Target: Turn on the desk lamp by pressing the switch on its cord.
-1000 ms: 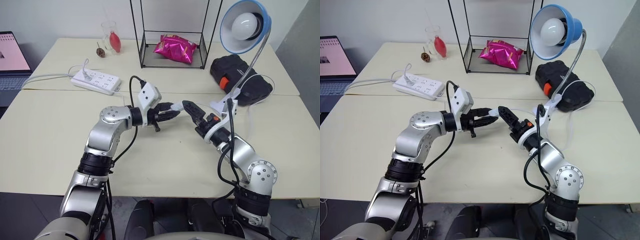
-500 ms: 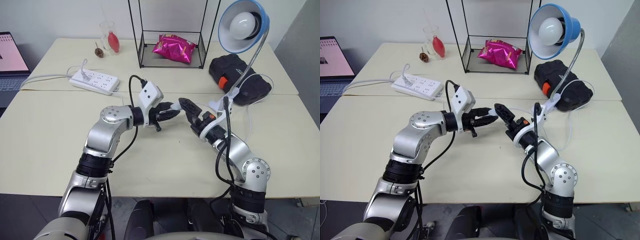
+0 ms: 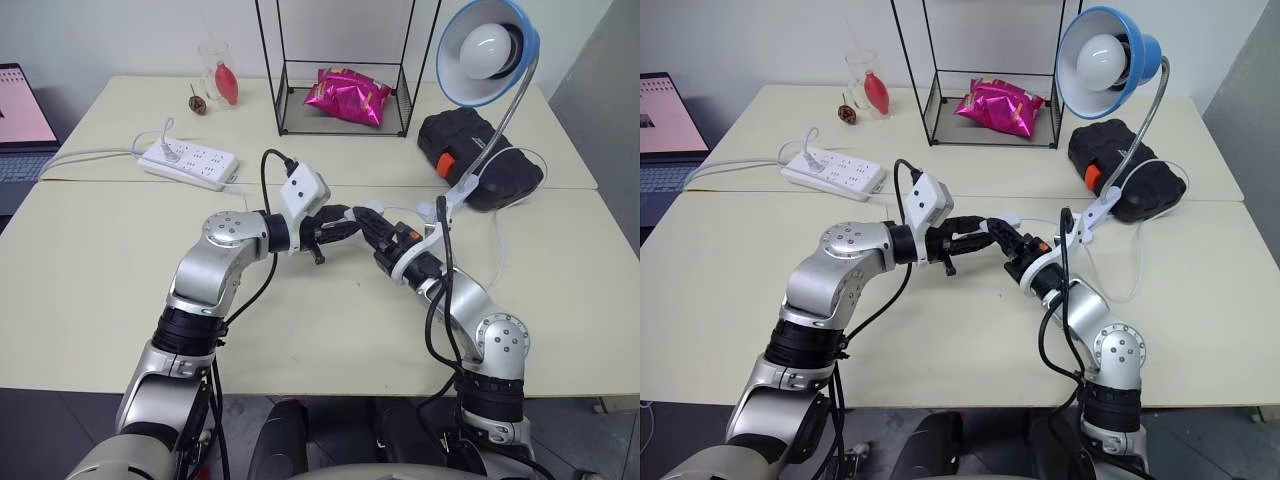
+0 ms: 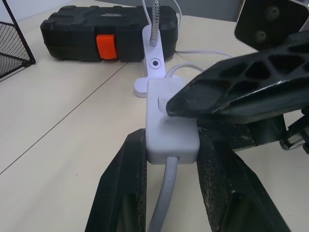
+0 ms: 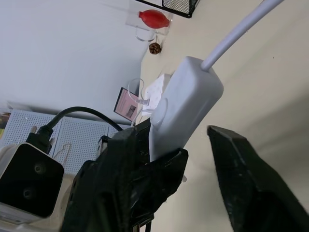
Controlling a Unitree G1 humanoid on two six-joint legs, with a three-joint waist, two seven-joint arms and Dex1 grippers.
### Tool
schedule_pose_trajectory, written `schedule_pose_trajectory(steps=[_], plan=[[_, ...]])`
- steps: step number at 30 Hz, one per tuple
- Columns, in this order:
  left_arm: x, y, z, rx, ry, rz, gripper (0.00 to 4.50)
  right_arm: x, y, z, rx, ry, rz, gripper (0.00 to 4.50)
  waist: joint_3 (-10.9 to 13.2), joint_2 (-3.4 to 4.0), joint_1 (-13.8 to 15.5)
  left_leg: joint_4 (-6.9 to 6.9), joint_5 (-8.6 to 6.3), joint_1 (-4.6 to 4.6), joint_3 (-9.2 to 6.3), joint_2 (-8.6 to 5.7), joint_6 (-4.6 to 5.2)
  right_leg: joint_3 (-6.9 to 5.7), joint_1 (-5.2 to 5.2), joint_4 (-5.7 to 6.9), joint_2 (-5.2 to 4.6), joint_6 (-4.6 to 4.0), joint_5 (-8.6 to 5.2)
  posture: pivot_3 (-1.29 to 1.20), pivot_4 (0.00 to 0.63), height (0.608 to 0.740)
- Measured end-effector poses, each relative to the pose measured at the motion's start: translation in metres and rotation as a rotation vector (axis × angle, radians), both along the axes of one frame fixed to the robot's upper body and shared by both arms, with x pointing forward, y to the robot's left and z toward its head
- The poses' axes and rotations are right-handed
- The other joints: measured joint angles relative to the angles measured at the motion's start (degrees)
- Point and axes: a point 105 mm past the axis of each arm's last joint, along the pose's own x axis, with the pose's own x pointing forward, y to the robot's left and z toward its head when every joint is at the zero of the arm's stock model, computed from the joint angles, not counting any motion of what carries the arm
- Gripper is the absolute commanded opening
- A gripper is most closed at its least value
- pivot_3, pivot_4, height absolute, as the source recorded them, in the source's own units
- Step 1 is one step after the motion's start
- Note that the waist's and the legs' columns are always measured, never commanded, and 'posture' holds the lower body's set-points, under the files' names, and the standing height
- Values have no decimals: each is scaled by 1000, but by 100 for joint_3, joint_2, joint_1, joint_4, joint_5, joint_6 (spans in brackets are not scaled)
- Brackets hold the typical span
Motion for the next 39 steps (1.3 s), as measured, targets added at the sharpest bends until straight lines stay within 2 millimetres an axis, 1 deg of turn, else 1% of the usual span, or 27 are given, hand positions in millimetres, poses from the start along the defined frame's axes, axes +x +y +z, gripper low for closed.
schedule_pose_trajectory(steps=[2,4,5,10,12,13,15,16,19,25,28,39], plan=[[0,0,0,0,0,-1,1082,1,0,0,6,2,-2,1014,0,0,0,-1,0,0,0,0,0,0,0,0,0,0,0,0,150,740],[0,0,0,-1,1,0,1082,0,1,2,17,-3,3,628,0,0,-3,-2,0,0,0,0,0,0,-1,0,0,-1,0,0,150,740],[0,1,1,-6,1,1,1081,0,1,3,24,-6,5,523,0,0,-4,-3,0,0,0,0,0,0,-1,0,0,-1,-1,0,150,740],[0,2,2,-9,3,1,1081,0,2,3,46,-6,22,505,0,0,-4,-4,0,0,0,0,0,0,-2,0,0,-2,-1,0,150,740],[0,2,2,-11,2,1,1081,-1,1,3,49,-9,26,1201,0,0,-4,-5,0,0,0,0,0,0,-2,-1,0,-3,-2,0,150,740],[0,2,2,-10,0,0,1081,-1,1,3,47,-10,27,1319,0,0,-4,-5,0,0,0,0,0,-1,-2,-1,0,-3,-2,0,150,740],[0,1,2,-8,1,4,1081,-3,3,3,41,-22,46,1855,0,0,-7,-6,0,0,0,1,0,0,-3,0,0,-3,-2,0,150,740],[0,2,2,-8,2,7,1081,-4,5,4,41,-27,56,1970,0,0,-9,-7,0,0,0,1,0,-1,-3,0,0,-4,-2,0,150,740],[1,2,1,-7,7,18,1081,-5,7,4,38,-31,72,2764,0,0,-10,-8,0,0,0,1,0,-1,-3,0,1,-4,-3,0,150,740],[0,2,2,-7,5,19,1081,-3,5,4,40,-32,56,2794,0,0,-10,-10,0,0,0,1,0,-1,-5,-1,0,-6,-4,0,150,740],[-2,0,4,-9,-3,13,1081,-1,3,3,37,-25,37,2794,0,0,-10,-12,0,0,1,1,0,0,-5,-1,0,-7,-4,0,150,740],[-2,1,2,-6,11,15,1081,6,-2,-4,37,1,-18,2794,0,0,-10,-18,0,0,1,1,0,0,-8,-1,0,-8,-5,0,150,740]])
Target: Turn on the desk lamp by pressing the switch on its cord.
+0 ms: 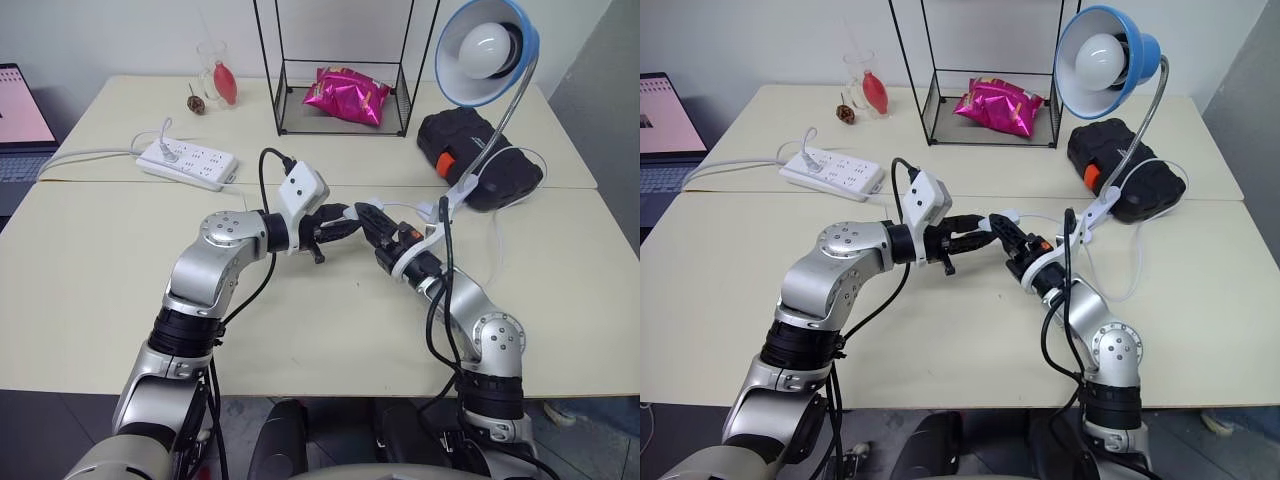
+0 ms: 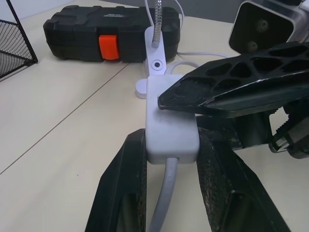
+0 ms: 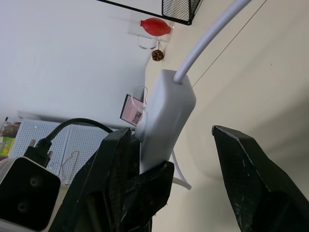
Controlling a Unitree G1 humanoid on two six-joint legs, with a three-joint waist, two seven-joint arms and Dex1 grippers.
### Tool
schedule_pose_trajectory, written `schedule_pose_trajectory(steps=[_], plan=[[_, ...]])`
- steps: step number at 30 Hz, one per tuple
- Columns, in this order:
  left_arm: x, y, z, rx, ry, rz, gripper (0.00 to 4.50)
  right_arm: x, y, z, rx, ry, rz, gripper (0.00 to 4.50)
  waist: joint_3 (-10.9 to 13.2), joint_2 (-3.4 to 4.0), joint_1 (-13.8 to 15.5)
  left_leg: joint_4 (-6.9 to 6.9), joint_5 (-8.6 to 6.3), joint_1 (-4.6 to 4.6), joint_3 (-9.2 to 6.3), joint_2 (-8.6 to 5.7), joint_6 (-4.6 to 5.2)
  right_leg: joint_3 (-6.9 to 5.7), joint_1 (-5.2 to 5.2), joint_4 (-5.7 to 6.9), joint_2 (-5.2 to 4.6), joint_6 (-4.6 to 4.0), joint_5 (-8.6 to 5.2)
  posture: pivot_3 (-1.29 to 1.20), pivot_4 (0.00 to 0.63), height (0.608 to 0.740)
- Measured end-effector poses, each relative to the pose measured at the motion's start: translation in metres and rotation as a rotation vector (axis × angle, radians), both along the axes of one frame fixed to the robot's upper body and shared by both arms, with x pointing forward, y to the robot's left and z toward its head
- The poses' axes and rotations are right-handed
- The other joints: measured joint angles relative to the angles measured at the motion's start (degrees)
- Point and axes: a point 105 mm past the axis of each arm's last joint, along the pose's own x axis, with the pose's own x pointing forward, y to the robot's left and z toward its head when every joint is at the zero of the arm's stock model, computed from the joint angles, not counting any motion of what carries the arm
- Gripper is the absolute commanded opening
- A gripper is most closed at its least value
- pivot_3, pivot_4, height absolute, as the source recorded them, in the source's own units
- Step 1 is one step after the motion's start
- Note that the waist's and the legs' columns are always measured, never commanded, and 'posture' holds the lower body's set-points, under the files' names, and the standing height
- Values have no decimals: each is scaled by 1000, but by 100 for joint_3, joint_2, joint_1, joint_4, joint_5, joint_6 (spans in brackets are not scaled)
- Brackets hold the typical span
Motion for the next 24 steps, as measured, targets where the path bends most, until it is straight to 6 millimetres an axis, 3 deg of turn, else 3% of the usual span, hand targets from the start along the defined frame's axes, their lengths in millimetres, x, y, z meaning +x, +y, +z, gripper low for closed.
schedule_pose_trajectory(steps=[6,10,17,24], plan=[[0,1,-1,2,1,0,1081,0,-1,1,4,-3,-5,2794,0,0,0,-7,0,0,0,0,0,-1,-4,0,0,-3,-1,0,150,740],[0,1,-1,5,1,0,1081,1,-1,1,5,-3,-5,2199,0,0,0,-8,0,-1,0,0,0,0,-6,0,0,-9,2,0,150,740],[-1,1,-4,8,14,0,1081,-1,3,2,4,-18,16,572,0,0,-1,-9,0,-4,2,0,0,1,-12,3,0,-10,3,0,150,740],[-1,1,-4,4,15,-2,1081,-1,2,2,-11,-25,16,535,0,0,-1,-8,1,-36,0,1,0,-1,-46,7,0,-31,15,0,150,740]])
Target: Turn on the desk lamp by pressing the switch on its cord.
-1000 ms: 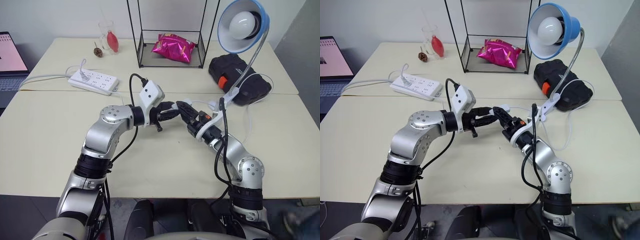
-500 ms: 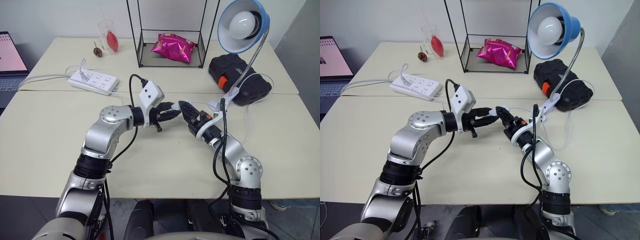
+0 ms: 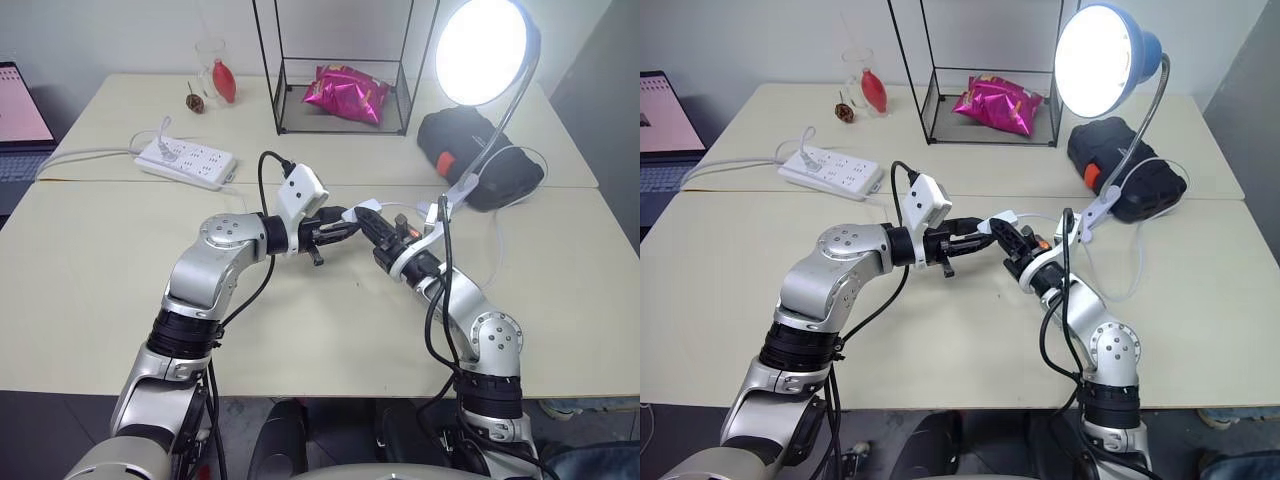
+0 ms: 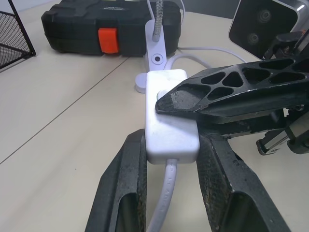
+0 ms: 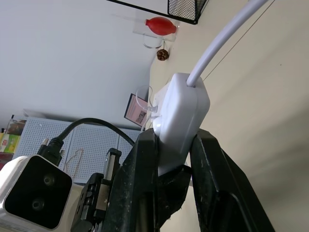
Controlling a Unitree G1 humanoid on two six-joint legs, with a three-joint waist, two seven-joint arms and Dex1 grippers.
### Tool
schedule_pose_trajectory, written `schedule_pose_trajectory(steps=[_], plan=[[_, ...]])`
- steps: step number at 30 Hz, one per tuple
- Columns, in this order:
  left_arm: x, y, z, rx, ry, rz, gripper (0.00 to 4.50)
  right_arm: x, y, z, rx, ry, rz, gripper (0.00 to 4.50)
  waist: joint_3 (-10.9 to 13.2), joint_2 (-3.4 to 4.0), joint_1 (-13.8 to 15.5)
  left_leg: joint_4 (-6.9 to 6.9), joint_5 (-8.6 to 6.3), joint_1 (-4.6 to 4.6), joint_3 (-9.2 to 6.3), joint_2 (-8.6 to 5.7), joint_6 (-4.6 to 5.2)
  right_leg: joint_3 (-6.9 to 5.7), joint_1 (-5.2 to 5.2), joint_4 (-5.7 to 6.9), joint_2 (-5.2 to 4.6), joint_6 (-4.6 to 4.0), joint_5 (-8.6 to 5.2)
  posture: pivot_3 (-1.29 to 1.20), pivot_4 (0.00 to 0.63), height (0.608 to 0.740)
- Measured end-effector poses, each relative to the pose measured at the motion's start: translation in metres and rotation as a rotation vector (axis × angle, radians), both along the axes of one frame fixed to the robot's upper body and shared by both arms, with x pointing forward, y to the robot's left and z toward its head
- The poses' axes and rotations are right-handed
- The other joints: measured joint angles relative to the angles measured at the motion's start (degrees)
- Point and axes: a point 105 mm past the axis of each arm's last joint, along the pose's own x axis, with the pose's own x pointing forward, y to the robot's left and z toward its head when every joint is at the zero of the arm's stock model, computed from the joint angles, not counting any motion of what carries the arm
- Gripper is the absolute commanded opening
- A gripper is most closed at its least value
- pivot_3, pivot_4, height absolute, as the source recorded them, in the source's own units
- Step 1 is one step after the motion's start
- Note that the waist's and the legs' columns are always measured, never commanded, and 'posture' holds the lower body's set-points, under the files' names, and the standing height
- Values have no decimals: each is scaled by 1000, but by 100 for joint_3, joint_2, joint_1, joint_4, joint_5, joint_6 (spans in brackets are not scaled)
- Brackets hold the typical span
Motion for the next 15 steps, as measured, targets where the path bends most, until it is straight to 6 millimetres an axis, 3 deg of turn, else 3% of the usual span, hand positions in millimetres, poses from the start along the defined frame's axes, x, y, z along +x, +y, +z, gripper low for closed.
schedule_pose_trajectory(steps=[5,7,9,11,15], plan=[[0,0,0,0,0,0,1081,0,0,0,0,-4,0,535,0,0,0,0,0,-3,0,-1,0,0,-1,-2,-1,-1,0,0,150,740],[0,0,0,-2,0,1,1081,0,0,1,3,-7,0,1235,0,0,0,0,0,-3,0,-1,0,-1,0,-2,-1,-1,0,0,150,740],[0,0,0,0,-2,3,1081,0,-2,0,-6,-7,-1,1538,0,0,1,0,0,-3,-1,-1,0,-2,-1,-1,-1,-1,0,0,150,740],[0,0,0,0,-3,5,1081,-1,-5,-4,-34,-5,7,2195,0,0,2,0,0,-3,0,-1,0,-1,0,-1,-1,-1,0,0,150,740],[1,0,0,0,-7,9,1081,-6,-11,-11,-94,-14,27,3100,0,0,2,0,0,-3,-1,-1,0,-1,-1,-1,-1,-1,0,0,150,740]])
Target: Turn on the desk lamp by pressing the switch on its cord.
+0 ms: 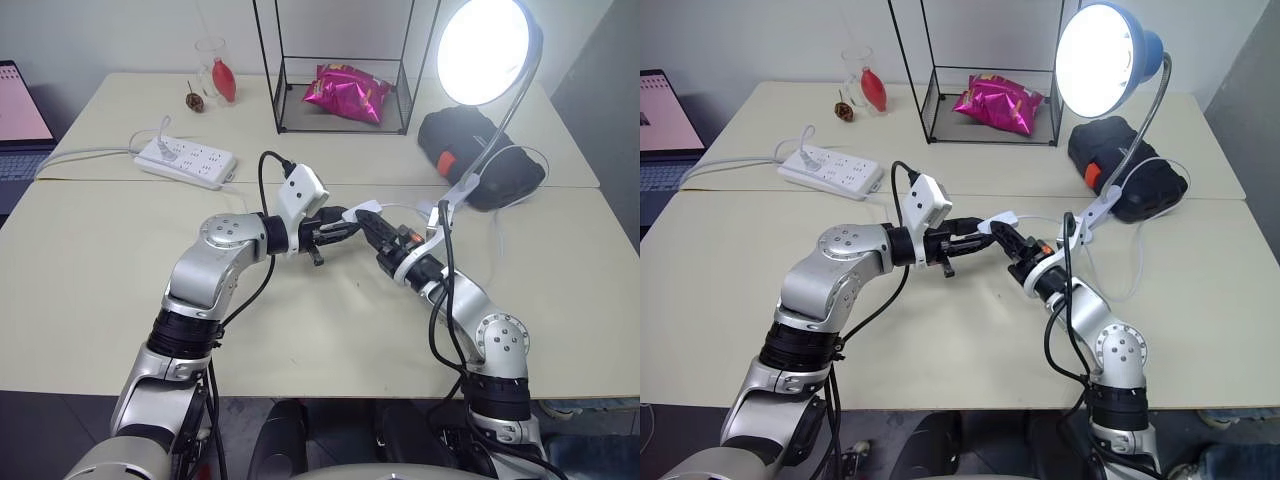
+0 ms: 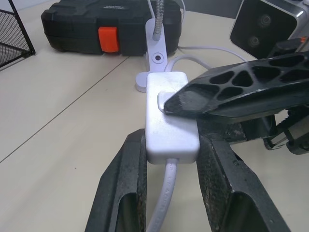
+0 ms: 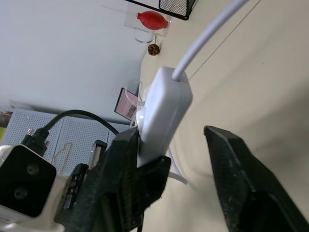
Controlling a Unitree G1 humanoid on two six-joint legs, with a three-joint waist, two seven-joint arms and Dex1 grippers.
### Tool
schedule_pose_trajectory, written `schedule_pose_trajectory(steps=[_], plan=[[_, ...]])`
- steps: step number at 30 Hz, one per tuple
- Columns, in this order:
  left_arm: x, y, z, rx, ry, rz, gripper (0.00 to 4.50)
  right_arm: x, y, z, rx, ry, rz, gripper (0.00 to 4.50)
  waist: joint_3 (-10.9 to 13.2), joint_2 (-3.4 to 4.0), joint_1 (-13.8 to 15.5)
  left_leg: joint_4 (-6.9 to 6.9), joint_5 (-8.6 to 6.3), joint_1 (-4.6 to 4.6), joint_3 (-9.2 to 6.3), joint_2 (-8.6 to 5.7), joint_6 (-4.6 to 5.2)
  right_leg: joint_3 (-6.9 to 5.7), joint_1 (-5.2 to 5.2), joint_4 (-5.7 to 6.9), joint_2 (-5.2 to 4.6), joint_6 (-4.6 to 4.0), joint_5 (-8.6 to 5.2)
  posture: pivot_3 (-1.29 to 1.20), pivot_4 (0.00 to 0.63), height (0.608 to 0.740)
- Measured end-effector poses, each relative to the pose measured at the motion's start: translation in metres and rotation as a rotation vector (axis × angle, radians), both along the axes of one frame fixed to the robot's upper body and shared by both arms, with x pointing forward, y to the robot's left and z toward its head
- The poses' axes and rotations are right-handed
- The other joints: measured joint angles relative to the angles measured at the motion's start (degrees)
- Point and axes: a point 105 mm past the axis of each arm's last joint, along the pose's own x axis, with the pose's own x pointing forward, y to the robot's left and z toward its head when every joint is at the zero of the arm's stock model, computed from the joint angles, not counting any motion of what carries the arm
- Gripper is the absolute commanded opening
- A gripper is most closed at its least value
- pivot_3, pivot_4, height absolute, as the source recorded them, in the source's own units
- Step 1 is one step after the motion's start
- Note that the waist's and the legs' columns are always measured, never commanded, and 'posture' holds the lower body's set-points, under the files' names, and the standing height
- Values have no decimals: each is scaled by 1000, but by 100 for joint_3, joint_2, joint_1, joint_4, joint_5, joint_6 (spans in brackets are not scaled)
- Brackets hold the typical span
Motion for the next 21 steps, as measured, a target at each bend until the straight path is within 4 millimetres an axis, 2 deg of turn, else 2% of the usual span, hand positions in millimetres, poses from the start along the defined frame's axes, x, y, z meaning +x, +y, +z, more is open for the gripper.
schedule_pose_trajectory(steps=[4,6,7,9,12,15,17,21], plan=[[1,0,1,-2,-17,8,1081,-7,-8,-3,-103,-39,39,3852,0,0,5,2,0,-1,1,-2,0,0,0,0,-1,0,0,0,150,740],[4,1,-1,-1,-26,16,1081,-24,-15,-5,-307,-136,136,4406,0,0,17,4,0,-4,2,-7,0,1,0,-2,-5,1,-1,0,150,740],[6,2,-3,3,-31,21,1081,-30,-17,-5,-395,-178,174,4493,-1,-1,18,7,0,-5,2,-7,0,0,0,-3,-5,2,0,0,150,740],[8,6,-14,21,-26,32,1081,-44,-17,-5,-581,-288,284,4500,-1,0,10,7,0,-2,2,-5,0,0,0,-2,-2,3,-2,0,150,740],[10,10,-38,57,0,40,1081,-53,-25,2,-848,-476,404,4500,0,0,2,8,1,0,-3,-2,1,-3,0,-1,4,28,-16,0,150,740],[12,13,-49,80,3,43,1081,-51,-32,12,-946,-588,425,4500,-2,-4,14,17,1,-2,-3,-1,2,-3,3,0,5,29,-16,0,150,740],[16,15,-56,87,-14,56,1081,-44,-51,24,-1096,-679,455,4500,1,1,38,30,1,-4,3,-8,2,-1,5,-2,-5,32,-15,0,150,740],[19,18,-66,97,-22,66,1081,-38,-65,40,-1168,-766,461,4500,-1,-3,54,57,0,-23,-1,-7,2,-4,4,0,-5,10,3,0,150,740]])
